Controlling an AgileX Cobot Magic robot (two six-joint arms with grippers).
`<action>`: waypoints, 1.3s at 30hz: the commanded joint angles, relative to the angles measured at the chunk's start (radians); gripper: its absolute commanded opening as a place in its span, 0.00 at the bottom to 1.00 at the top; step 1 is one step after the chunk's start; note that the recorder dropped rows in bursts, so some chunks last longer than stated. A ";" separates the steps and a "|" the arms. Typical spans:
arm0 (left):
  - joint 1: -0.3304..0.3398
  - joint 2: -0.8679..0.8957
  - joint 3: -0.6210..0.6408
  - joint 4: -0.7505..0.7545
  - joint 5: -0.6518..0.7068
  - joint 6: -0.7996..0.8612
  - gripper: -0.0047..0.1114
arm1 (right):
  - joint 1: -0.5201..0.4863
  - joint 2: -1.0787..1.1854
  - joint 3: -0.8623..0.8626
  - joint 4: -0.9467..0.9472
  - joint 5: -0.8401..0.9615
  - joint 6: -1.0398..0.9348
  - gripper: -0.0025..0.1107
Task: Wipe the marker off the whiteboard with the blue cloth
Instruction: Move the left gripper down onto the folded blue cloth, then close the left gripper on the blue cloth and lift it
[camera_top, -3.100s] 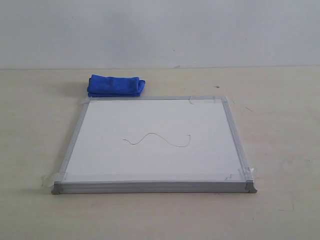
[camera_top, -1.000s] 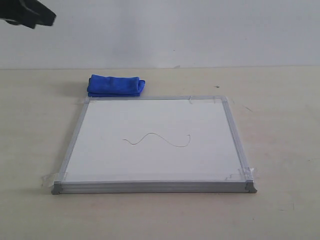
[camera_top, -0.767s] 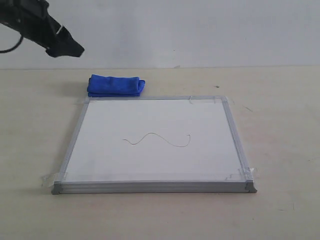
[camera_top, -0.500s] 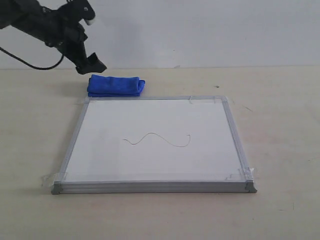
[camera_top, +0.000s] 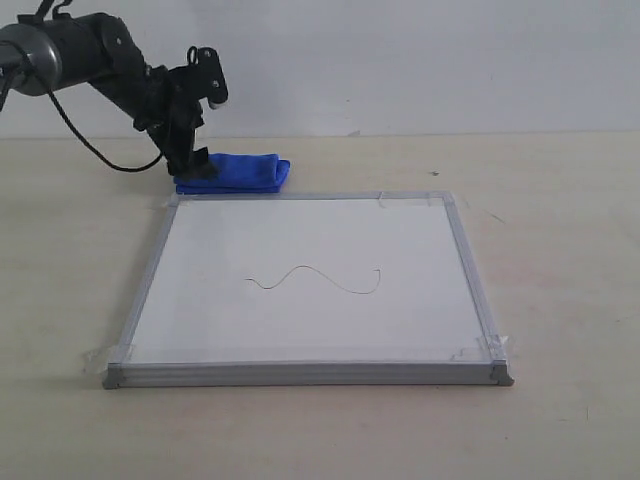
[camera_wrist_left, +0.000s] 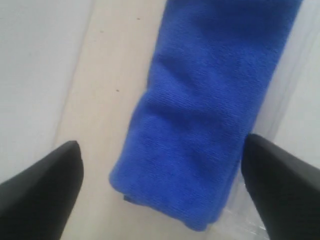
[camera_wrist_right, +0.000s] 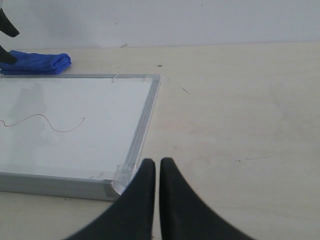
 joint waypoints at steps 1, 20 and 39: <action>-0.008 -0.002 -0.012 0.000 0.061 0.042 0.72 | -0.003 -0.005 0.000 -0.003 -0.010 -0.002 0.02; -0.008 0.041 -0.012 -0.103 -0.006 -0.006 0.81 | -0.003 -0.005 0.000 -0.003 -0.010 -0.002 0.02; -0.008 0.088 -0.012 -0.024 -0.159 0.083 0.84 | -0.003 -0.005 0.000 -0.003 -0.003 -0.002 0.02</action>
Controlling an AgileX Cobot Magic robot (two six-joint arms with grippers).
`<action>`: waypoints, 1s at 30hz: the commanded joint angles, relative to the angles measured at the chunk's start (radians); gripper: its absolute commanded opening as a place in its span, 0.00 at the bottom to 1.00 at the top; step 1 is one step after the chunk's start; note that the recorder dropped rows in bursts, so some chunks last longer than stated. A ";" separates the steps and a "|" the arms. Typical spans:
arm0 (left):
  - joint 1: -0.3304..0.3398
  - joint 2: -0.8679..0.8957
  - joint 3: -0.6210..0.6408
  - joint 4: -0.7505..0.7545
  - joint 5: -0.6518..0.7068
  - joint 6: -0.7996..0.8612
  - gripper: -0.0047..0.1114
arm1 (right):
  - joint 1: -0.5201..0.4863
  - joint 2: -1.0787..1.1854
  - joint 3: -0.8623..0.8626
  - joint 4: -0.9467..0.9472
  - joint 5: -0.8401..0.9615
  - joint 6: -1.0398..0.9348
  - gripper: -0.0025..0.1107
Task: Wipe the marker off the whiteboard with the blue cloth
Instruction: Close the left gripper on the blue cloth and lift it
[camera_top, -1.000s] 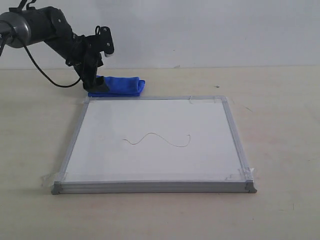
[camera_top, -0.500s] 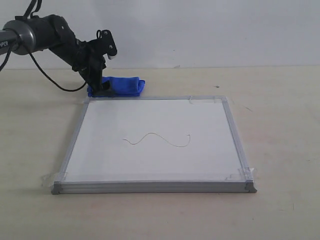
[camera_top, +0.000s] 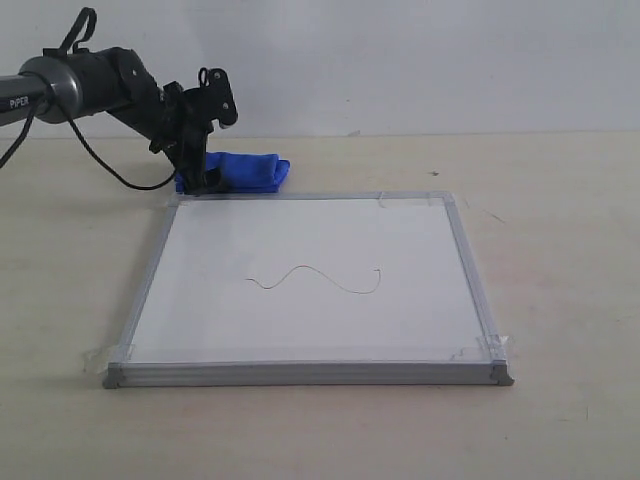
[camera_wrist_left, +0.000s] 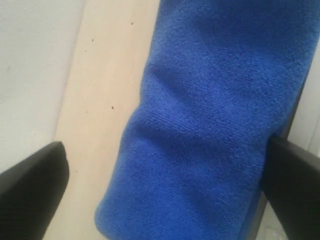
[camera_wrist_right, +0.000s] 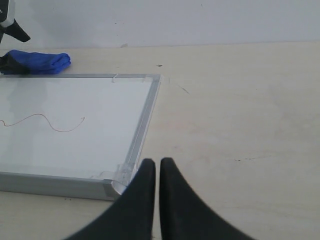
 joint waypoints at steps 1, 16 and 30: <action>-0.004 0.010 -0.004 0.030 -0.021 0.003 0.84 | -0.003 -0.005 0.000 -0.003 -0.003 -0.002 0.02; -0.004 0.040 -0.004 0.030 0.017 -0.066 0.63 | -0.003 -0.005 0.000 -0.003 -0.004 -0.002 0.02; -0.004 0.040 -0.004 0.040 0.027 -0.070 0.08 | -0.003 -0.005 0.000 -0.003 -0.004 -0.002 0.02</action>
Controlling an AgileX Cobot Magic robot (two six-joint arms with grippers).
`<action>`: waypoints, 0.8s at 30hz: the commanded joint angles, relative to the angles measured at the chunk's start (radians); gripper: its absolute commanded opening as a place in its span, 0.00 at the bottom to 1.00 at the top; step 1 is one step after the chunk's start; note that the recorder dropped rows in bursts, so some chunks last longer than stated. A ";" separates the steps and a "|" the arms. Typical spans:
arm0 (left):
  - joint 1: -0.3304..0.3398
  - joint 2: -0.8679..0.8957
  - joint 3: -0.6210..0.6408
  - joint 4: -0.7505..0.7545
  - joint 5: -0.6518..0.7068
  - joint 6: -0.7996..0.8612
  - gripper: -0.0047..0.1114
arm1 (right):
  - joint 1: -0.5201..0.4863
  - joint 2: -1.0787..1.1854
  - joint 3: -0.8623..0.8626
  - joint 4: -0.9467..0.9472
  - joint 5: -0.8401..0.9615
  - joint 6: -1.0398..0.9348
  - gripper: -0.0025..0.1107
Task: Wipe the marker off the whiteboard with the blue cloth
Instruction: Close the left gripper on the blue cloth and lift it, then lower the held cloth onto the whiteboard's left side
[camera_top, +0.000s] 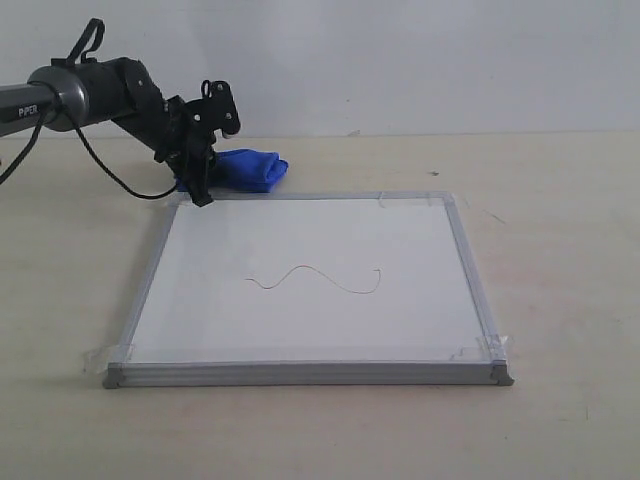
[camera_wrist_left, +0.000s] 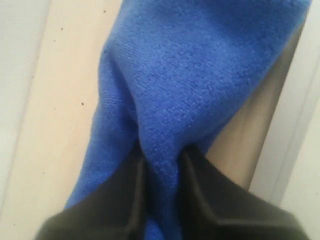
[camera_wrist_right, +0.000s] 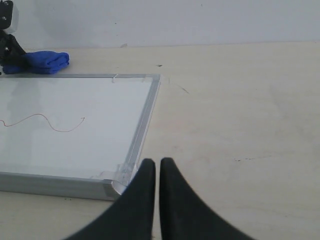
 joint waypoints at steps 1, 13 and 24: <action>-0.002 0.011 0.004 0.020 -0.021 -0.029 0.08 | -0.003 -0.005 0.000 -0.003 -0.004 -0.002 0.02; 0.009 -0.157 0.004 0.022 -0.012 -0.248 0.08 | -0.003 -0.005 0.000 -0.003 -0.004 -0.002 0.02; 0.085 -0.259 0.004 -0.261 0.473 -0.402 0.08 | -0.003 -0.005 0.000 -0.003 -0.007 -0.002 0.02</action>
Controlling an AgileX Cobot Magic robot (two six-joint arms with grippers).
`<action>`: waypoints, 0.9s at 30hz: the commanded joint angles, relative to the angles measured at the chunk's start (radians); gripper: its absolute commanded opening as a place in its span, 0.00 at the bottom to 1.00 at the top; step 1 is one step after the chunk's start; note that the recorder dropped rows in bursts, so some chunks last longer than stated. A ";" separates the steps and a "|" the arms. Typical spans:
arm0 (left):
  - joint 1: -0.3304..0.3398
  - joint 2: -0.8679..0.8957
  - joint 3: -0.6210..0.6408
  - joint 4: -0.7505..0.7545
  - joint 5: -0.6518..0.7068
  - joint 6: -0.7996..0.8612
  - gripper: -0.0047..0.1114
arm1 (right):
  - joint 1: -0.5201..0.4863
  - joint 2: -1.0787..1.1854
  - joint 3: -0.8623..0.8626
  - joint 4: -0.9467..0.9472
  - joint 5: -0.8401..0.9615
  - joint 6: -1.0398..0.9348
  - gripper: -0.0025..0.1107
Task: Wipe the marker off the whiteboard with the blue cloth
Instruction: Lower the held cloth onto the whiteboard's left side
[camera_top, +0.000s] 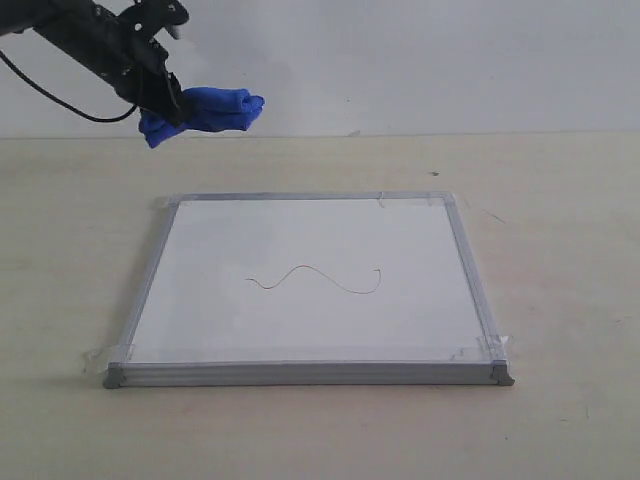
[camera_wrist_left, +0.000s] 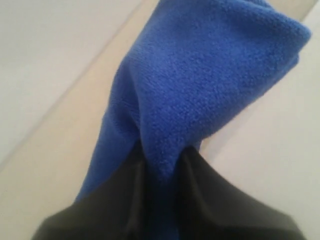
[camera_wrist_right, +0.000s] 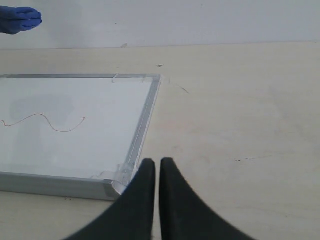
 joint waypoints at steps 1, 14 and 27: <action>0.004 -0.031 0.001 -0.121 0.248 -0.111 0.08 | -0.003 -0.005 0.000 -0.003 -0.007 -0.002 0.02; -0.208 -0.146 0.221 0.157 0.259 -0.294 0.08 | -0.003 -0.005 0.000 -0.003 -0.007 -0.002 0.02; -0.222 -0.384 0.807 0.154 -0.270 -0.263 0.08 | -0.003 -0.005 0.000 -0.003 -0.007 -0.002 0.02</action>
